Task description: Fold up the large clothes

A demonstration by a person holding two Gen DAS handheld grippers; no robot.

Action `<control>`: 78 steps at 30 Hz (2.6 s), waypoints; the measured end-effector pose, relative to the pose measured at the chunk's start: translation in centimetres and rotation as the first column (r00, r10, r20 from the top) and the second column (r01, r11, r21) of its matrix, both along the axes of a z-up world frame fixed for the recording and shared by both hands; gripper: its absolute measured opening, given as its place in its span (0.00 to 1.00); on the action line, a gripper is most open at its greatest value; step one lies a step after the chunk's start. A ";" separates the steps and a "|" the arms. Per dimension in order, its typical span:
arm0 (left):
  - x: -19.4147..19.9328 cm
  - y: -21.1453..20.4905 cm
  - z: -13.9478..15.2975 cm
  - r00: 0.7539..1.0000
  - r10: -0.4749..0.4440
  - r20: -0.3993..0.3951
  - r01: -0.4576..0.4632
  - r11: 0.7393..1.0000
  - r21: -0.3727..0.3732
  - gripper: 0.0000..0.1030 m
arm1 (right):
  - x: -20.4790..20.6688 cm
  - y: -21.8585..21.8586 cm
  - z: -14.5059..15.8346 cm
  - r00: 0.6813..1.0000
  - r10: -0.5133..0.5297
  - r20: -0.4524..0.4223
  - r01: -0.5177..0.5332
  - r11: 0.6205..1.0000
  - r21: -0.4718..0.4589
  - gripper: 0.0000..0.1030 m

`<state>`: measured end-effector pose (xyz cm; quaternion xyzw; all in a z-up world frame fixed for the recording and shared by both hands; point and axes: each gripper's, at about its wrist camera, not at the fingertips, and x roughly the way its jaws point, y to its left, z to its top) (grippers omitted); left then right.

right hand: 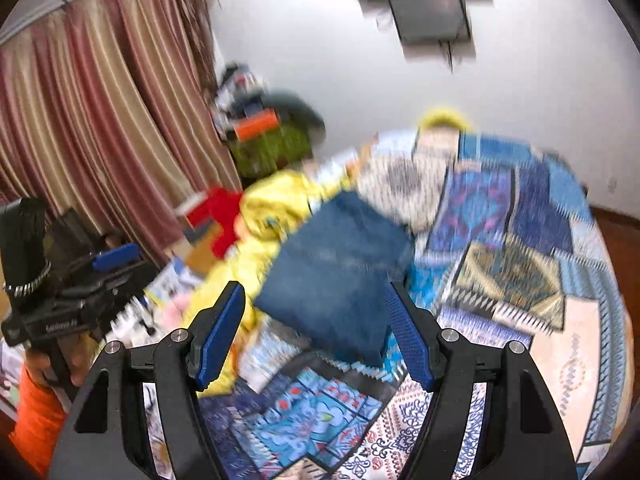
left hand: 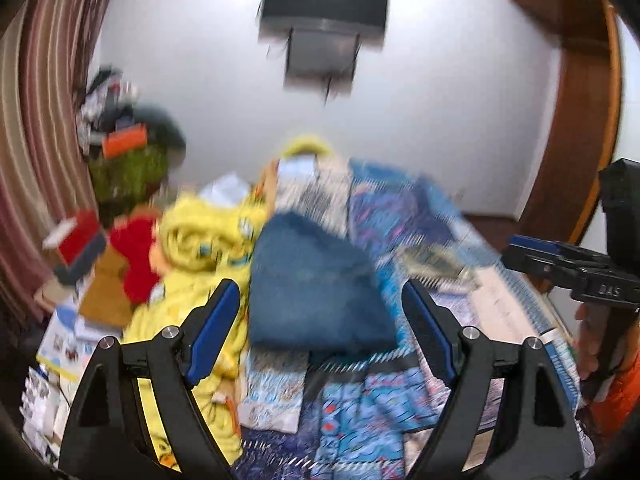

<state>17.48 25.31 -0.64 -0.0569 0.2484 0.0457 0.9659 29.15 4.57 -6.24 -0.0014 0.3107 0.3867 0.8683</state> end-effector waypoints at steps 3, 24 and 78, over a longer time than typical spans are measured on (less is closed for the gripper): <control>-3.3 -2.2 2.9 0.992 -0.006 0.125 0.002 1.000 0.031 0.80 | -3.4 -1.4 3.0 0.995 -0.005 0.098 -0.002 0.997 0.075 0.66; -15.0 -10.6 4.4 0.906 0.089 0.415 -0.146 0.983 0.109 0.99 | -15.7 -4.4 5.9 0.885 -0.195 0.423 0.128 0.975 0.180 0.86; -14.3 -10.6 3.2 0.926 0.097 0.366 -0.147 0.983 0.112 1.00 | -16.3 -5.2 5.8 0.875 -0.231 0.425 0.187 0.972 0.145 1.00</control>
